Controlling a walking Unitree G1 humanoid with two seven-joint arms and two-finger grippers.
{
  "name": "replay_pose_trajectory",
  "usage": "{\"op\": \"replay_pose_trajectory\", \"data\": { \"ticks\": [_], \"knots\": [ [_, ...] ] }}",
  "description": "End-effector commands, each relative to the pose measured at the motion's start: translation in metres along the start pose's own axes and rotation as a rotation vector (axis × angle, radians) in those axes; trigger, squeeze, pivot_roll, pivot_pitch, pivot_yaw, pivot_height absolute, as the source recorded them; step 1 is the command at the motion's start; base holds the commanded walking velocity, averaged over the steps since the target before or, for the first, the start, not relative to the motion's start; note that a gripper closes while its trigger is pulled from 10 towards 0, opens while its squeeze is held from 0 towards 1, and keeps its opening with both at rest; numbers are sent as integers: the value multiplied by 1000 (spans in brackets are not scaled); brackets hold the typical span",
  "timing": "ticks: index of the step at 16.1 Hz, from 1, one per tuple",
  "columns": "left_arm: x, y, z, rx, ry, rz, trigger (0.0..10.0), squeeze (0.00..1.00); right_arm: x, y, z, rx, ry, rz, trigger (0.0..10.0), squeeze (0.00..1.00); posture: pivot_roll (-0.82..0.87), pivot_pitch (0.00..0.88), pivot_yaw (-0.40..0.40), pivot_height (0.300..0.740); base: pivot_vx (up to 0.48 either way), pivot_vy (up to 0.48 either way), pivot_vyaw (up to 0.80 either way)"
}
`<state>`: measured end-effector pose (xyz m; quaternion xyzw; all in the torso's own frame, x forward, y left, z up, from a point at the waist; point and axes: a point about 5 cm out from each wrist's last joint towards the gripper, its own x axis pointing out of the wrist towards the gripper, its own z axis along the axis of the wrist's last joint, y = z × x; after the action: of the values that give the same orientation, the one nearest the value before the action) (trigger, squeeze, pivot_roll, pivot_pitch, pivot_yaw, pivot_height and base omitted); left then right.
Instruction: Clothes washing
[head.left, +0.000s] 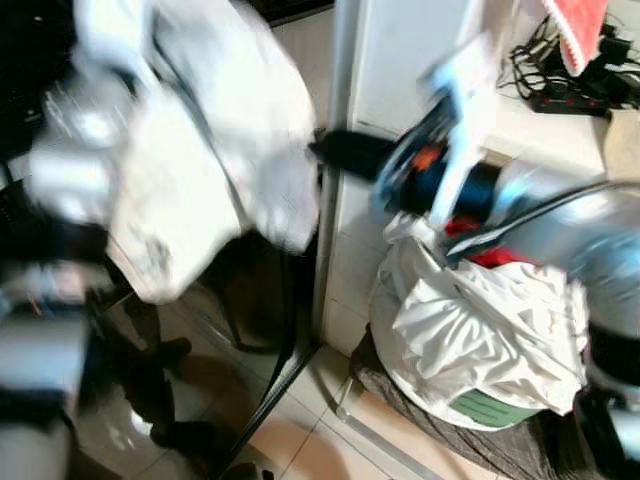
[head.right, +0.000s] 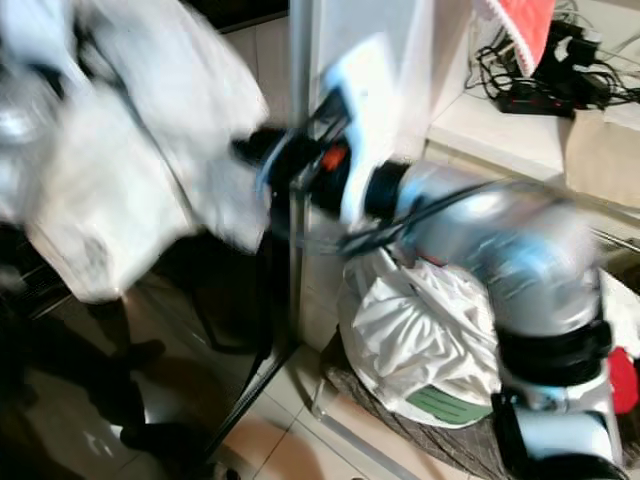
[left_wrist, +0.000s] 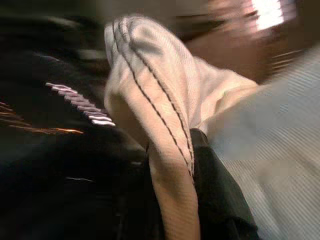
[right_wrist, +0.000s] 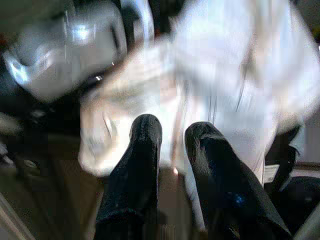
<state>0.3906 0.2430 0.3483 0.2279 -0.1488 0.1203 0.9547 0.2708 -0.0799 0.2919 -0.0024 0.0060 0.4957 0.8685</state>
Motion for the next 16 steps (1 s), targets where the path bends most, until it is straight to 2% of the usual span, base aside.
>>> {"op": "replay_pose_trajectory", "data": {
  "ticks": [1, 3, 4, 5, 6, 7, 9, 10, 11, 12, 16],
  "knots": [
    [6, 25, 11, 107, -51, 167, 0, 0, 0, 3, 3, -53, -27, -19, 10000, 0, -18, 0, 13, 740, 0, 0, 0],
    [10, 42, 16, 201, -71, 287, 0, 0, 1, 5, 1, -64, -39, -33, 10000, 0, -19, 0, 19, 740, 0, 0, 0],
    [12, 46, 11, 260, -59, 325, 0, 0, 3, 6, -2, -79, -47, -47, 10000, 0, -22, 0, 24, 740, 0, 0, 0],
    [11, 42, -8, 290, 16, 310, 1098, 0, 7, 5, -8, -72, -29, -89, 10000, 0, -23, 0, 24, 740, 0, 0, 0],
    [8, 36, -28, 335, 92, 290, 8431, 0, 12, 5, -14, -70, -1, -132, 10000, 0, -21, 0, 24, 740, 0, 0, 0],
    [3, 29, -47, 370, 154, 257, 10000, 0, 15, 6, -19, -68, 10, -146, 10000, 0, -21, 0, 24, 740, 0, 0, 0],
    [-8, 22, -79, 487, 244, 211, 10000, 0, 16, 9, -22, -71, 8, -141, 10000, 0, -23, 0, 23, 740, 0, 0, 0],
    [-12, 15, -92, 430, 290, 150, 10000, 0, 16, 11, -22, -71, 6, -139, 10000, 0, -24, 0, 23, 740, 0, 0, 0],
    [-15, 5, -100, 317, 335, 60, 10000, 0, 16, 11, -23, -70, 7, -139, 10000, 0, -23, 0, 21, 740, 0, 0, 0],
    [-17, -1, -105, 255, 371, 3, 10000, 1000, 15, 11, -24, -69, 13, -142, 10000, 0, -22, 0, 19, 740, 0, 0, 0],
    [-23, -3, -118, 294, 483, -69, 10000, 1000, 15, 10, -28, -58, 48, -130, 10000, 0, -14, 0, 11, 740, 0, 0, 0]
  ]
}}
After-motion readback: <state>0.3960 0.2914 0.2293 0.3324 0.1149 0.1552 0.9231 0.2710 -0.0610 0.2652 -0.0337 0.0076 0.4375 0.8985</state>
